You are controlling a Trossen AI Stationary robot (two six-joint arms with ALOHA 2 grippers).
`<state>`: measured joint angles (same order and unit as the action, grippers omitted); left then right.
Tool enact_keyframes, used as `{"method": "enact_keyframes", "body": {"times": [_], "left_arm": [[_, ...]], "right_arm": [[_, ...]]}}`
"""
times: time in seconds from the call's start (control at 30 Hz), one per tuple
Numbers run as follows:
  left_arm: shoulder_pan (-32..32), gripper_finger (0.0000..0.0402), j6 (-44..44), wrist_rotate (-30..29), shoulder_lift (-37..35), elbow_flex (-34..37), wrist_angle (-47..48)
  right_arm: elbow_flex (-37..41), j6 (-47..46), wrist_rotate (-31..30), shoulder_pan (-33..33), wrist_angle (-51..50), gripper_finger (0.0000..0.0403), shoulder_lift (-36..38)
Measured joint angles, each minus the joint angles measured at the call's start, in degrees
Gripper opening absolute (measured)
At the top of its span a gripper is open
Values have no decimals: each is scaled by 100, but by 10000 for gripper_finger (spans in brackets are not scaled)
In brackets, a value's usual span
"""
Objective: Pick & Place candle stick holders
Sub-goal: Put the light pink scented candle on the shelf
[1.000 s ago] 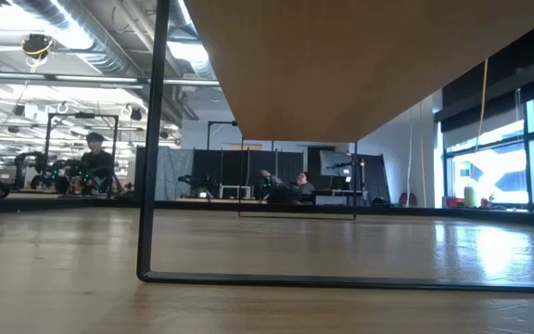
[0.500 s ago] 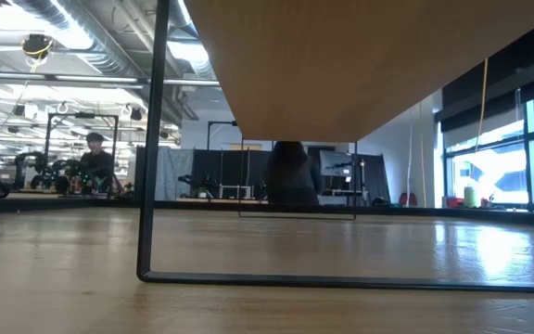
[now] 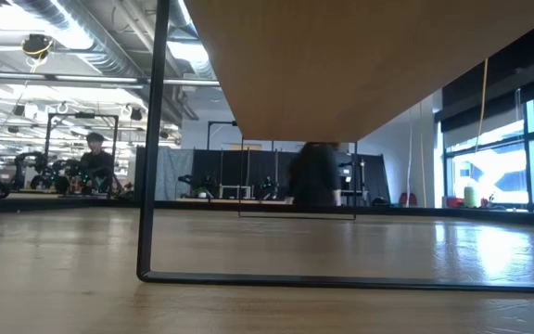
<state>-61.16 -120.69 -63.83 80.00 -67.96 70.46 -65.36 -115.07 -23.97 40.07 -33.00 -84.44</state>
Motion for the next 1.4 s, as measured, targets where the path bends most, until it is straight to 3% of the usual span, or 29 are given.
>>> {"method": "enact_keyframes", "body": {"times": [0.23,0.47,1.17,1.4], "left_arm": [[-42,243,-1,0,3,0,-5],[-42,243,1,-45,3,0,-14],[-63,243,-240,-203,652,-2,-504],[-180,243,-303,-447,641,-2,-468]], "right_arm": [[0,0,6,-28,-33,287,2],[-9,-17,427,-33,-269,310,13],[-17,168,923,-336,-296,313,22],[-412,344,920,-456,-1048,313,24]]}}
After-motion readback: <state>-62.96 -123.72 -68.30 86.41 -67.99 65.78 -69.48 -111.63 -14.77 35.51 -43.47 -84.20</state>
